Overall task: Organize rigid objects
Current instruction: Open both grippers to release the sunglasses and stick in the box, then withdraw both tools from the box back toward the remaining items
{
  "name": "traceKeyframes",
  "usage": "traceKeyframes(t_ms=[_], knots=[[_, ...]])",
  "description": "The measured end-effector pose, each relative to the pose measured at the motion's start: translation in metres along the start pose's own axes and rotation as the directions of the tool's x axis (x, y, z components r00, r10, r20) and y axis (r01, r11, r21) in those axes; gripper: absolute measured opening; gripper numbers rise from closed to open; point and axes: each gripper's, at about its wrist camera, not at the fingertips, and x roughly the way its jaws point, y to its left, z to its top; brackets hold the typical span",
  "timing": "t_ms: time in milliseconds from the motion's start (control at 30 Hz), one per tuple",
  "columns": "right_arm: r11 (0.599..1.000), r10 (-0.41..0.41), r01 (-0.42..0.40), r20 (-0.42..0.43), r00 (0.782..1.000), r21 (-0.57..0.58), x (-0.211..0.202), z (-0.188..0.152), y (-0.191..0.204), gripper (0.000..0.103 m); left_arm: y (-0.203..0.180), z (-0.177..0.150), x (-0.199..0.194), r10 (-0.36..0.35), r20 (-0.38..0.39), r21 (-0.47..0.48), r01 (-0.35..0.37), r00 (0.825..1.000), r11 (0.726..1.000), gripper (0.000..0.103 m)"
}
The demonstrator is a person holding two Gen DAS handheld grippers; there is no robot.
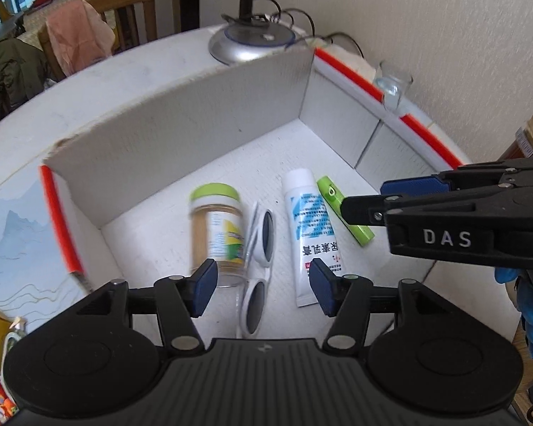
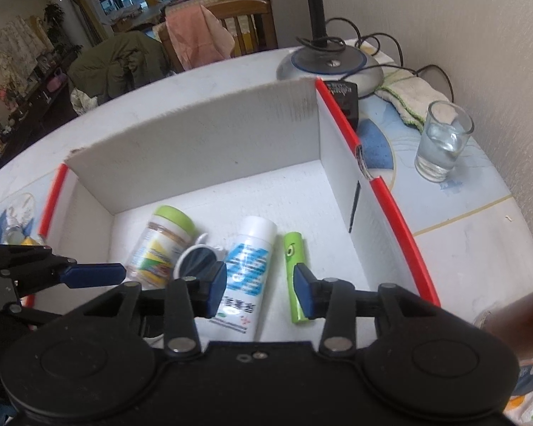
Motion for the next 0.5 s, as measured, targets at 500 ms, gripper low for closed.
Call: traceKeyframes(t_ms=[500], knots=[[0.993,0.091,-0.081,0.124,0.988,-0.082,-0.063,-0.012,0.037,0.054,0.008,-0.024,-0.079,0.019,0.178,-0.025,-0.015,0.984,1.0,0.056]])
